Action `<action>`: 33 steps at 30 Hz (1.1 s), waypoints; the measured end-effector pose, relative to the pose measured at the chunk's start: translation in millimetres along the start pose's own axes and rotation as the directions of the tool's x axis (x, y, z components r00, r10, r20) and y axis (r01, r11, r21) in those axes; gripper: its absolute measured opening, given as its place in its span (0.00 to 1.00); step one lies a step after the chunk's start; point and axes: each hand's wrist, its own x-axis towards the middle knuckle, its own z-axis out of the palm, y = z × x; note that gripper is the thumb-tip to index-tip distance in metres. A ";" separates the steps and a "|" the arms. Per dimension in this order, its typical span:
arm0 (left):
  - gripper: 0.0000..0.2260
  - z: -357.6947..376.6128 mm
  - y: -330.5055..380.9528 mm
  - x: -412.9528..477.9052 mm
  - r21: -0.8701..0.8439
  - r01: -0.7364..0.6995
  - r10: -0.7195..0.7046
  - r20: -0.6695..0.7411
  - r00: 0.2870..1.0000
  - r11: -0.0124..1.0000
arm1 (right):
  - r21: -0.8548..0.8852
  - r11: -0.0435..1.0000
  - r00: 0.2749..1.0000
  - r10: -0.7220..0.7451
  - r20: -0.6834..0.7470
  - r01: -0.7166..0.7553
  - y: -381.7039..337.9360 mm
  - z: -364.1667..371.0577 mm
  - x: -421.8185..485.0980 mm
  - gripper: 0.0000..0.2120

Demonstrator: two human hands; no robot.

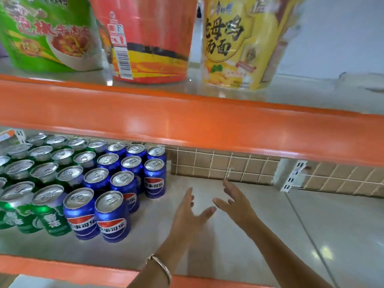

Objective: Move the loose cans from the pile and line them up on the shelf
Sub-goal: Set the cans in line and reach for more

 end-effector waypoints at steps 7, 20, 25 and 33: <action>0.45 113.6 58.0 -22.9 0.021 -0.197 0.188 0.213 0.959 0.980 | 0.119 0.988 0.967 0.122 -0.225 -0.097 32.7 -124.9 -88.3 0.36; 0.45 349.6 127.6 -146.7 -0.091 -0.242 0.254 0.500 0.828 0.966 | 0.185 0.957 0.757 0.290 -0.586 -0.223 101.7 -327.0 -271.3 0.37; 0.44 419.2 142.4 -186.9 -0.090 -0.217 0.228 0.580 0.782 0.972 | 0.199 0.957 0.650 0.288 -0.703 -0.208 123.9 -371.1 -314.4 0.31; 0.47 510.7 165.4 -215.8 -0.105 -0.219 0.227 0.715 0.662 0.970 | 0.296 0.928 0.532 0.371 -0.761 -0.224 166.3 -431.6 -365.9 0.30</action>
